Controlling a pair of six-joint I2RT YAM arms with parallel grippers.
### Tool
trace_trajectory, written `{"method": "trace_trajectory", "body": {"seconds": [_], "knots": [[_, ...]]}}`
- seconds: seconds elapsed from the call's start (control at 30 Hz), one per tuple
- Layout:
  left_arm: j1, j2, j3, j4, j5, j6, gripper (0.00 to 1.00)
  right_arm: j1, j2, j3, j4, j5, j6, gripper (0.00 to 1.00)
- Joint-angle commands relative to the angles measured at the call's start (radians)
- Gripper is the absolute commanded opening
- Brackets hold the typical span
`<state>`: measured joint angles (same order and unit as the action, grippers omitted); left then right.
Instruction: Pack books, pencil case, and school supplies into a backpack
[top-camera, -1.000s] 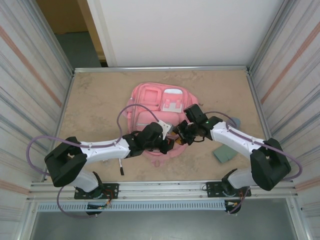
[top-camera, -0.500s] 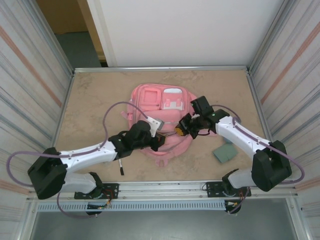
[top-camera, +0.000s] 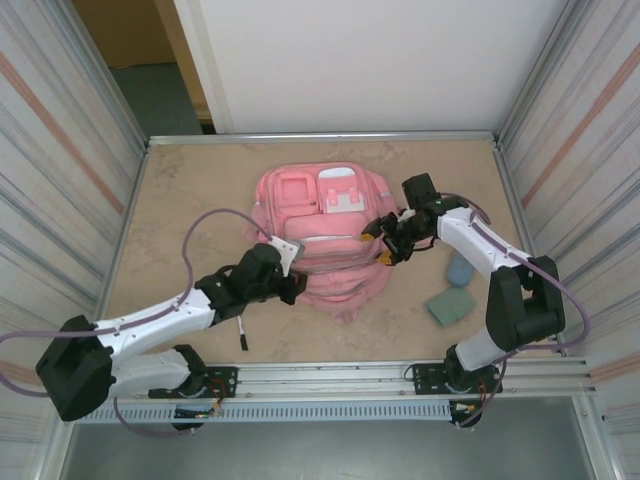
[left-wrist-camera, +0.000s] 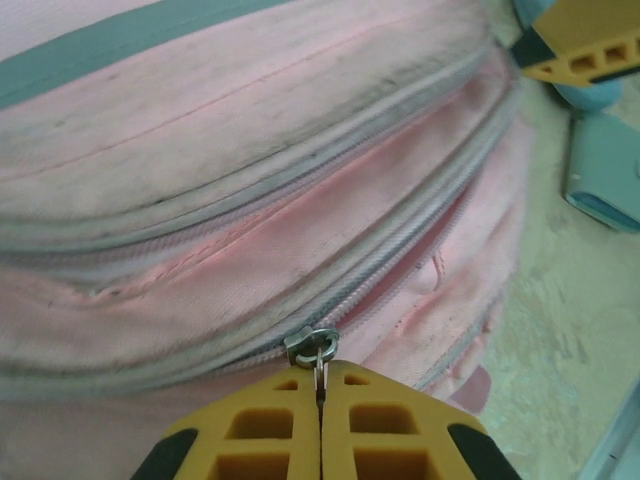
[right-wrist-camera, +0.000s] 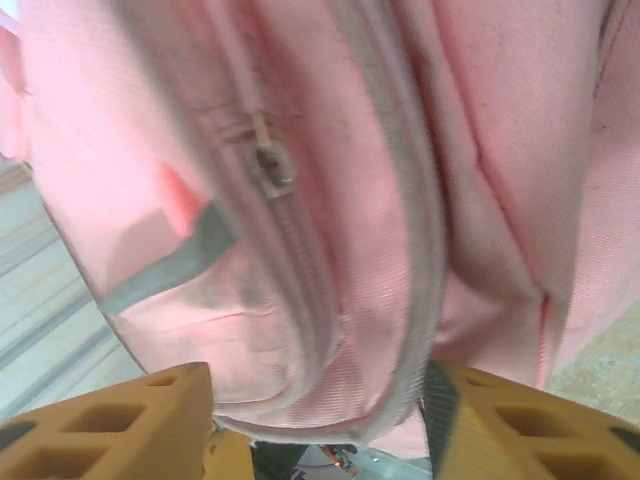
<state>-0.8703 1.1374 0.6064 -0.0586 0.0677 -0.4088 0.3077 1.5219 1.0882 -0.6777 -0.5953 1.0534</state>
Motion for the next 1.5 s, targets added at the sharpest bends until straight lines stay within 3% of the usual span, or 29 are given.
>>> {"method": "trace_trajectory", "body": {"seconds": [0.0,0.07,0.13,0.23,0.4,0.5,0.67,0.77,0.83,0.93,1.07,1.2,1.33,1.47], "knots": [[-0.082,0.069,0.102,0.048,-0.032,-0.008,0.0,0.015,-0.108,-0.032,-0.034,0.029,0.126,0.71],[-0.117,0.14,0.157,0.069,-0.027,-0.018,0.0,0.053,-0.175,-0.053,-0.045,0.075,0.199,0.88],[-0.13,0.198,0.213,0.088,-0.004,-0.036,0.0,0.082,-0.21,-0.049,-0.1,0.136,0.206,0.87],[-0.136,0.267,0.267,0.137,0.041,-0.05,0.0,0.097,-0.246,-0.102,-0.124,0.216,0.236,0.79],[-0.149,0.324,0.315,0.185,0.096,-0.07,0.0,0.136,-0.251,-0.187,0.025,0.174,0.325,0.67],[-0.178,0.339,0.314,0.208,0.098,-0.052,0.0,0.167,-0.181,-0.148,0.047,0.167,0.297,0.48],[-0.198,0.331,0.295,0.218,0.103,-0.058,0.0,0.206,-0.105,-0.137,0.081,0.176,0.295,0.46],[-0.195,0.296,0.267,0.203,0.063,-0.048,0.0,0.208,-0.086,-0.139,0.091,0.165,0.293,0.13],[-0.18,0.258,0.255,0.139,0.028,-0.021,0.0,0.201,-0.093,-0.134,0.081,0.171,0.285,0.0],[-0.124,0.168,0.193,0.05,-0.037,0.009,0.0,0.178,-0.09,-0.103,0.051,0.15,0.241,0.0],[0.098,0.035,0.034,0.061,0.086,-0.108,0.0,0.159,-0.075,-0.043,0.016,0.077,0.178,0.0],[0.287,-0.052,-0.071,0.04,0.076,-0.143,0.0,0.15,-0.057,0.008,-0.02,0.07,0.127,0.0],[0.468,-0.042,-0.095,0.036,0.155,-0.196,0.0,0.154,-0.04,0.028,-0.01,0.042,0.079,0.0],[0.514,0.037,-0.052,0.06,0.226,-0.197,0.0,0.163,-0.008,0.047,-0.009,0.012,0.062,0.0]]}}
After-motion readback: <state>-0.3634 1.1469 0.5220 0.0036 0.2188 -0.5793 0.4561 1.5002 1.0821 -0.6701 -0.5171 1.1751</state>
